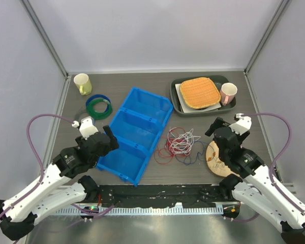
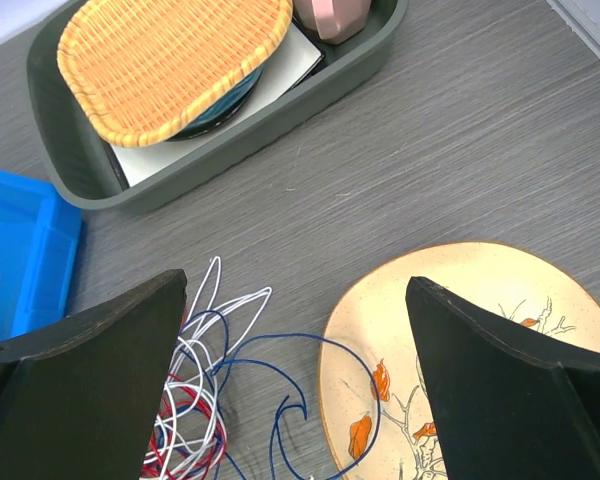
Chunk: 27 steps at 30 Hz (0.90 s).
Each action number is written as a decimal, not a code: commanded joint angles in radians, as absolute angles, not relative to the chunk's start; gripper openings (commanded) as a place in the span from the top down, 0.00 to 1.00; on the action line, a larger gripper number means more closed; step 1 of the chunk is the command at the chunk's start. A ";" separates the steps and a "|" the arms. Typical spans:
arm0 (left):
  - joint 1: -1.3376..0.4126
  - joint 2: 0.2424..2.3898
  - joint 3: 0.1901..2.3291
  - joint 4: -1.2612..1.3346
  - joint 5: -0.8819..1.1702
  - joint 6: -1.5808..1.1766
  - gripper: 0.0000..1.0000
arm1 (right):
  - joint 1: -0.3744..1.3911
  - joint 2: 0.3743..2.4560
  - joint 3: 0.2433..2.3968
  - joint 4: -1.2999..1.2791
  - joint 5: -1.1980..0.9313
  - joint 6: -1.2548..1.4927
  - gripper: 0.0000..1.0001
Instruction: Untangle the cables
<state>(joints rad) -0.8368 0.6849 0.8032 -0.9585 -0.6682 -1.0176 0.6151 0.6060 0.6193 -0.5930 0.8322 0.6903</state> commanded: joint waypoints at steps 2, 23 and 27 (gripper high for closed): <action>-0.841 0.684 0.798 -0.930 -0.683 -1.026 0.00 | 0.618 0.641 0.672 -0.571 0.826 0.686 0.03; -0.841 0.722 0.772 -0.809 -0.537 -0.940 0.00 | 0.617 0.877 0.620 -0.344 0.172 0.451 0.20; -0.841 0.742 0.776 -0.766 -0.485 -0.914 0.00 | 0.617 0.956 0.635 -0.341 0.144 0.463 0.56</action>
